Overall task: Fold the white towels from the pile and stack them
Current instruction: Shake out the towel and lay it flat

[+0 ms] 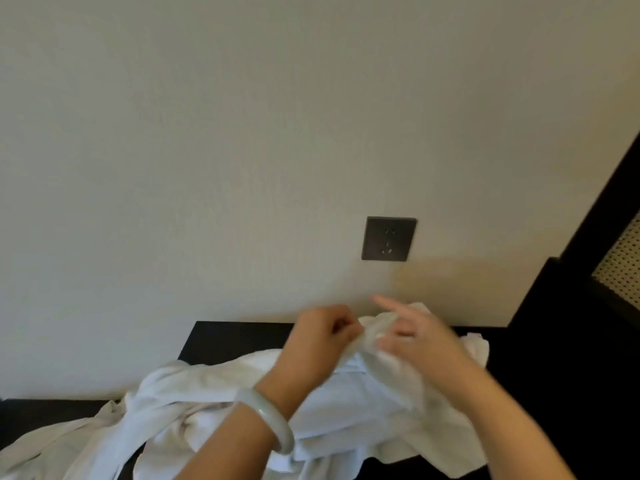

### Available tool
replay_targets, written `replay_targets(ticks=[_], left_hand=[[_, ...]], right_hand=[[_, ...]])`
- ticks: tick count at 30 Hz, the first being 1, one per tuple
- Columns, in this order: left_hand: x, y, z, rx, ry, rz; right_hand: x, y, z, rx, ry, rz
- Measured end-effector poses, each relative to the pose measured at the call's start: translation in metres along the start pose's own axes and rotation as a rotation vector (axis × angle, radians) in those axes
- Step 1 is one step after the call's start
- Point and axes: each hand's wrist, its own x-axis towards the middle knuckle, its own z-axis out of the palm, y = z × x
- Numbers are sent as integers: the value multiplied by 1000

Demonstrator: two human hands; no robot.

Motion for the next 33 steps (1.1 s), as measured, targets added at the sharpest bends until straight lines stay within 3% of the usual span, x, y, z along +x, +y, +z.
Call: replay_targets(ticks=[3, 8, 14, 20, 24, 28, 30, 33], left_hand=[[-24, -13, 12, -99, -89, 53], [-50, -45, -21, 2, -124, 48], [-55, -64, -60, 11, 117, -40], [-56, -41, -31, -356, 34, -153], [-67, -27, 15, -598, -102, -299], [-78, -24, 35, -687, 65, -452], [-81, -18, 34, -691, 113, -390], [-86, -4, 41, -443, 119, -210]], right_hand=[[-11, 14, 35, 59, -161, 40], [-9, 26, 30, 183, 90, 94], [16, 25, -9, 408, 442, 41], [11, 29, 8, 314, 283, 67], [-14, 27, 36, 372, 306, 147], [-43, 37, 57, 358, 295, 209], [-56, 40, 59, 365, 309, 224], [-66, 34, 54, 328, 392, 121]])
